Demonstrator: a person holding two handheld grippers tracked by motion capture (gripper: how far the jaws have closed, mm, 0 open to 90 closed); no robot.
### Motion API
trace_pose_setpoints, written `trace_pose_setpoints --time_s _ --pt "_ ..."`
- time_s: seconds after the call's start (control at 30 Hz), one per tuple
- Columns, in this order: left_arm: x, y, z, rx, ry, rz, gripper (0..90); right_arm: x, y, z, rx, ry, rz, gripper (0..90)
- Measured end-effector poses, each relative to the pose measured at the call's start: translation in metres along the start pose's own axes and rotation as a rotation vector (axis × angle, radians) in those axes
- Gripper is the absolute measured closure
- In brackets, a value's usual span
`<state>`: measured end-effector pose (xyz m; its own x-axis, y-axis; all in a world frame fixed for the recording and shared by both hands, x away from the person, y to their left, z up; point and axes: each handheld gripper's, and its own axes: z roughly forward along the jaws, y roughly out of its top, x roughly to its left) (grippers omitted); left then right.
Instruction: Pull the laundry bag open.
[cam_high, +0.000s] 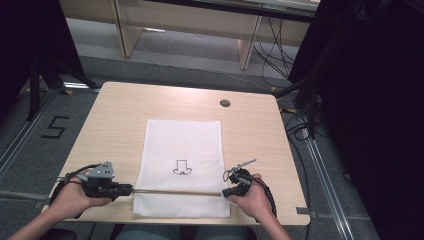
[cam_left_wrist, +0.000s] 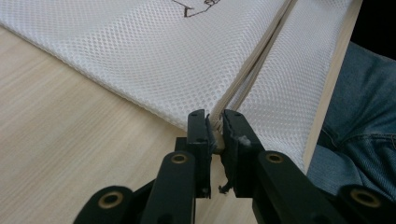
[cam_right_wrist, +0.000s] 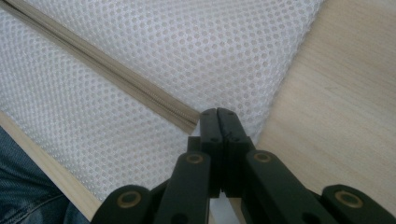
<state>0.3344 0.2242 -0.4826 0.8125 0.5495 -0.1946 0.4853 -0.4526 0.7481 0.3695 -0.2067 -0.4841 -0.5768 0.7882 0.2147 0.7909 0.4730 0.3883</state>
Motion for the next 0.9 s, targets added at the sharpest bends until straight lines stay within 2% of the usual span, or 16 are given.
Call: trace_pose_setpoints --time_s 0.07,0.13,0.17,0.27,0.3,0.33,0.4,0.47,0.5,0.6,0.63,0.67,0.7,0.77,0.8,0.9 --pt "0.001 0.001 -0.002 -0.011 0.007 -0.006 76.4 0.002 0.000 -0.001 -0.009 -0.007 -0.005 86.3" --pt "0.002 0.003 -0.004 -0.026 0.017 0.013 73.8 0.003 0.000 -0.002 -0.011 -0.013 0.000 84.4" --pt "0.001 0.004 -0.004 -0.057 0.016 -0.003 70.0 0.004 0.000 -0.002 -0.024 -0.020 -0.013 82.3" --pt "-0.003 0.013 -0.004 -0.125 0.054 -0.039 60.3 0.006 0.001 -0.004 -0.022 -0.041 -0.005 80.1" --pt "-0.003 0.017 -0.002 -0.142 0.060 -0.040 58.6 0.008 0.001 -0.006 -0.033 -0.041 -0.007 79.4" --pt "-0.004 0.022 -0.001 -0.147 0.069 -0.041 56.4 0.007 0.001 -0.006 -0.052 -0.036 -0.033 78.6" --pt "-0.006 0.031 0.006 -0.179 0.101 -0.047 53.2 0.009 0.002 -0.007 -0.058 -0.043 -0.023 76.9" --pt "-0.006 0.041 0.011 -0.193 0.113 -0.057 50.3 0.011 0.001 -0.009 -0.065 -0.052 -0.020 74.5" --pt "-0.006 0.045 0.014 -0.195 0.112 -0.067 49.0 0.010 0.001 -0.010 -0.087 -0.050 -0.045 73.5" --pt "-0.006 0.053 0.023 -0.213 0.117 -0.092 45.4 0.012 -0.001 -0.013 -0.080 -0.060 -0.030 70.4" --pt "-0.006 0.055 0.027 -0.210 0.125 -0.095 44.3 0.010 -0.001 -0.013 -0.100 -0.053 -0.064 69.5" --pt "-0.006 0.054 0.029 -0.213 0.127 -0.091 43.1 0.011 -0.002 -0.014 -0.089 -0.053 -0.041 68.6" --pt "-0.006 0.053 0.032 -0.214 0.133 -0.089 42.0 0.009 -0.002 -0.014 -0.103 -0.054 -0.066 68.2" --pt "-0.005 0.045 0.035 -0.210 0.162 -0.062 40.5 0.009 -0.004 -0.016 -0.115 -0.062 -0.065 67.2" --pt "-0.005 0.042 0.036 -0.211 0.171 -0.068 40.5 0.009 -0.004 -0.017 -0.114 -0.060 -0.062 66.8" --pt "-0.003 0.035 0.034 -0.198 0.159 -0.089 41.3 0.009 -0.004 -0.020 -0.121 -0.062 -0.040 65.6"
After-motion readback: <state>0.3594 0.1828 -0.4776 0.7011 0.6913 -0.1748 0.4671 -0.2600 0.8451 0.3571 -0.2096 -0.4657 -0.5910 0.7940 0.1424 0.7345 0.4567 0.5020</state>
